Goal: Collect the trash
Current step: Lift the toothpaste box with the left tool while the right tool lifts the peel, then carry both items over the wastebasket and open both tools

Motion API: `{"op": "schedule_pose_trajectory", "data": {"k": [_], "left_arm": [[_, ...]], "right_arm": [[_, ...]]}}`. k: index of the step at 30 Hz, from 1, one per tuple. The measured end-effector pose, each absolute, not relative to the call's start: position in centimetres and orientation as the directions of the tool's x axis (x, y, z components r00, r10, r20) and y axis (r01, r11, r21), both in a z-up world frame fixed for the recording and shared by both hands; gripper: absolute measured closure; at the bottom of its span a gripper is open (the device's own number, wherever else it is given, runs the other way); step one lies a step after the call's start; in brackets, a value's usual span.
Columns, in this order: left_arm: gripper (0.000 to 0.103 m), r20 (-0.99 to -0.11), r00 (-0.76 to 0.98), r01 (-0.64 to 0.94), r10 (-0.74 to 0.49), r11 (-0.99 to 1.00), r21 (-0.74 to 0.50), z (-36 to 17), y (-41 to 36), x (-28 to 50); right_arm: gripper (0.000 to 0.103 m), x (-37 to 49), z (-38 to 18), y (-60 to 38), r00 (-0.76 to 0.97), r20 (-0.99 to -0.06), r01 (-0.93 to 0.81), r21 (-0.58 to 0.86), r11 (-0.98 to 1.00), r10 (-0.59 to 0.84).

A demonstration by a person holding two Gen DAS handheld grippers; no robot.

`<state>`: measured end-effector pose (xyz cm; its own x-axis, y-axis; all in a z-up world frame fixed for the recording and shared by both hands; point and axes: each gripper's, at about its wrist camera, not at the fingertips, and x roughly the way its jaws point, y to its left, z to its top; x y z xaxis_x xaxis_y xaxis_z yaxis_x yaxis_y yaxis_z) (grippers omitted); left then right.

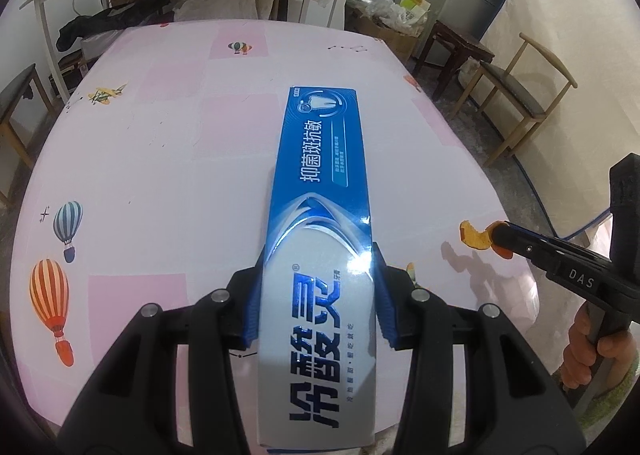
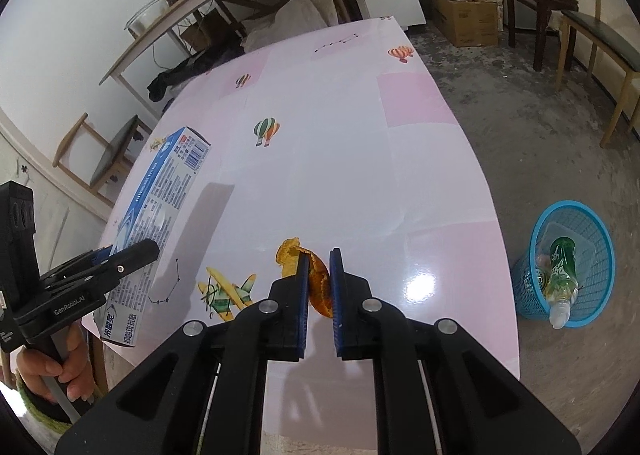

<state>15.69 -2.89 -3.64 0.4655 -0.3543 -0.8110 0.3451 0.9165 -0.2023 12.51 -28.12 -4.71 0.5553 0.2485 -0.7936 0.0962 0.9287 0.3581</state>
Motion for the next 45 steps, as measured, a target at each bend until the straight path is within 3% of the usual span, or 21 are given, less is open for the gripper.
{"op": "schedule_pose_trajectory", "data": {"k": [21, 35, 45], "left_arm": [[0.060, -0.807, 0.397, 0.394, -0.438, 0.875, -0.281, -2.4, -5.4, 17.5], [0.060, -0.827, 0.377, 0.372, -0.416, 0.886, -0.277, -3.7, -6.9, 18.6], [0.060, -0.796, 0.353, 0.536, -0.492, 0.803, -0.259, 0.3, -14.6, 18.1]], "right_arm": [[0.093, 12.7, -5.0, -30.3, 0.562, -0.772, 0.126, 0.435, 0.891, 0.298], [0.093, 12.8, -6.8, -32.5, 0.572, -0.753, 0.162, 0.492, 0.856, 0.324], [0.093, 8.2, -4.4, -39.3, 0.699, -0.689, 0.290, 0.516, 0.806, 0.189]]}}
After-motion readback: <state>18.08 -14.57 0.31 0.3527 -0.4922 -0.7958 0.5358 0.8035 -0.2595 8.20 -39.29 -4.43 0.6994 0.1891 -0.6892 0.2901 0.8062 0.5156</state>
